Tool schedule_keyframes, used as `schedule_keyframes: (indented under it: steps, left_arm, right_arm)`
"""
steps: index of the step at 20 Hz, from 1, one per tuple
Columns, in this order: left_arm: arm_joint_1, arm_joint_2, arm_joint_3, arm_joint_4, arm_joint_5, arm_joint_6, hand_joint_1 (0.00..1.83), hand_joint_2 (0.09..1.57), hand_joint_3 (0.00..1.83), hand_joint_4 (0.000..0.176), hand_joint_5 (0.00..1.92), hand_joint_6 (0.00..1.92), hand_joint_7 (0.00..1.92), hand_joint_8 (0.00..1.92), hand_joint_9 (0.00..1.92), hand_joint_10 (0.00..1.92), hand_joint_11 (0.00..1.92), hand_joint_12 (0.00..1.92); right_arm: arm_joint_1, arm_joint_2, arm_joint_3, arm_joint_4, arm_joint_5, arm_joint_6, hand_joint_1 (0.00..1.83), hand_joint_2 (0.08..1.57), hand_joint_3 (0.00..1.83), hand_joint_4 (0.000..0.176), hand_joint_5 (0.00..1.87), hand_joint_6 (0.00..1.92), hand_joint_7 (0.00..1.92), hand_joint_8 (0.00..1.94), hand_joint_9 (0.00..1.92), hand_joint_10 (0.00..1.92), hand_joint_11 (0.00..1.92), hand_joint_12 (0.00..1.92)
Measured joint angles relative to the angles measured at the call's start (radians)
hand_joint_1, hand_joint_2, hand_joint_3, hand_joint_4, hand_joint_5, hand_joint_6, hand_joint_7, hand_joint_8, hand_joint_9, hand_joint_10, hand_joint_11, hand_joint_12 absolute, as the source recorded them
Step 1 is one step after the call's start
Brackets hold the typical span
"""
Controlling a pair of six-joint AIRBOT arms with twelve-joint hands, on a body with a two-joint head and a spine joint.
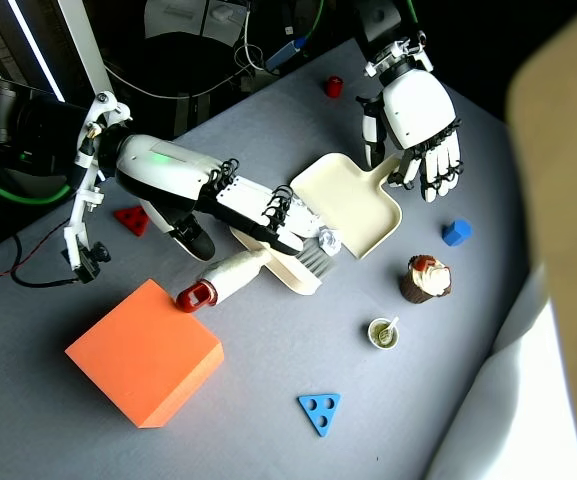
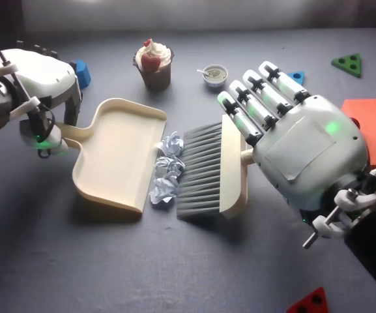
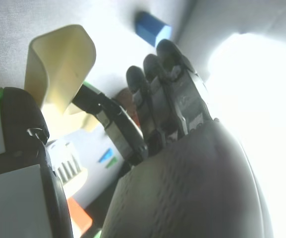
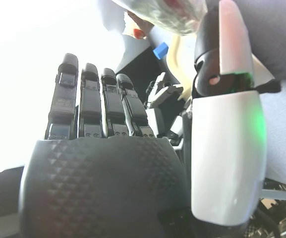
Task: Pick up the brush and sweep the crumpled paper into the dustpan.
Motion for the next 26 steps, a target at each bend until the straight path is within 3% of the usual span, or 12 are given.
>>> schedule_keyframes:
  steps: [5,7,9,12,15,17,20,21,22,23,24,26]
  left_arm:
    - [-0.002,-0.032,0.024,0.014,0.010,-0.033,1.13,1.06,0.00,0.000,1.12,0.74,0.49,0.00,0.38,0.00,0.27,0.31]
    - [-0.002,-0.037,0.028,0.018,0.011,-0.042,1.11,1.07,0.00,0.016,1.08,0.81,0.48,0.00,0.38,0.00,0.23,0.38]
    - [-0.002,-0.037,0.028,0.018,0.013,-0.042,1.11,1.07,0.00,0.000,1.08,0.81,0.47,0.00,0.36,0.00,0.22,0.40]
    - [0.005,-0.037,0.028,0.019,0.014,-0.053,1.09,1.08,0.00,0.046,1.07,0.83,0.46,0.00,0.36,0.00,0.22,0.41]
    - [0.021,-0.034,0.028,0.025,0.015,-0.078,1.11,1.06,0.00,0.019,1.10,0.77,0.49,0.00,0.39,0.00,0.23,0.42]
    - [0.027,-0.029,0.028,0.027,0.016,-0.095,1.09,1.07,0.00,0.052,1.07,0.83,0.47,0.00,0.38,0.00,0.22,0.43]
    - [0.038,-0.024,0.026,0.033,0.006,-0.113,1.10,1.07,0.00,0.039,1.07,0.82,0.47,0.00,0.38,0.00,0.22,0.43]
    - [0.040,-0.021,0.025,0.030,0.005,-0.113,1.12,1.06,0.00,0.006,1.11,0.76,0.50,0.01,0.41,0.01,0.24,0.45]
    - [0.040,-0.018,0.025,0.031,0.005,-0.113,1.12,1.06,0.00,0.006,1.11,0.76,0.50,0.01,0.41,0.01,0.24,0.45]
    - [0.040,-0.016,0.025,0.031,0.000,-0.114,1.09,1.06,0.00,0.078,1.10,0.78,0.49,0.00,0.40,0.00,0.20,0.47]
    - [0.040,-0.016,0.025,0.032,-0.006,-0.117,1.07,1.07,0.00,0.120,1.08,0.81,0.47,0.00,0.39,0.00,0.16,0.54]
    - [0.040,-0.016,0.024,0.036,-0.004,-0.119,1.07,1.08,0.00,0.104,1.06,0.84,0.47,0.00,0.40,0.00,0.18,0.59]
  right_arm:
    - [-0.018,-0.039,0.074,-0.005,0.002,-0.001,1.02,0.96,0.00,0.000,0.03,0.00,0.02,0.00,0.05,0.00,0.16,0.00]
    - [-0.018,-0.056,0.105,-0.008,-0.011,-0.001,1.05,0.96,0.00,0.000,0.03,0.00,0.04,0.01,0.07,0.01,0.16,0.00]
    - [-0.018,-0.081,0.141,-0.011,-0.013,-0.001,1.03,0.96,0.00,0.000,0.02,0.01,0.02,0.00,0.05,0.00,0.16,0.00]
    - [-0.018,-0.108,0.182,-0.028,-0.012,-0.001,1.05,0.93,0.00,0.000,0.03,0.01,0.06,0.01,0.10,0.01,0.19,0.02]
    - [-0.018,-0.134,0.227,-0.023,-0.012,-0.001,1.05,0.92,0.00,0.000,0.07,0.01,0.07,0.01,0.10,0.01,0.19,0.02]
    - [-0.018,-0.144,0.243,-0.025,-0.014,-0.002,1.06,0.92,0.00,0.000,0.05,0.00,0.08,0.01,0.12,0.01,0.20,0.02]
    - [-0.015,-0.166,0.259,-0.025,-0.009,-0.001,1.06,0.91,0.00,0.000,0.04,0.00,0.08,0.01,0.12,0.01,0.21,0.02]
    - [-0.015,-0.168,0.259,-0.028,-0.005,-0.001,1.04,0.90,0.00,0.000,0.05,0.00,0.09,0.01,0.12,0.01,0.21,0.02]
    - [-0.014,-0.168,0.259,-0.029,-0.005,-0.001,1.04,0.90,0.00,0.000,0.05,0.00,0.09,0.01,0.12,0.01,0.21,0.02]
    - [-0.011,-0.169,0.259,-0.029,-0.002,-0.001,0.99,0.94,0.00,0.000,0.09,0.00,0.14,0.01,0.16,0.01,0.25,0.03]
    - [-0.010,-0.169,0.259,-0.027,-0.005,-0.001,0.98,0.97,0.00,0.000,0.17,0.01,0.23,0.01,0.23,0.01,0.28,0.03]
    - [-0.010,-0.169,0.259,-0.027,-0.004,-0.001,1.01,0.97,0.00,0.000,0.30,0.01,0.38,0.01,0.38,0.02,0.39,0.07]
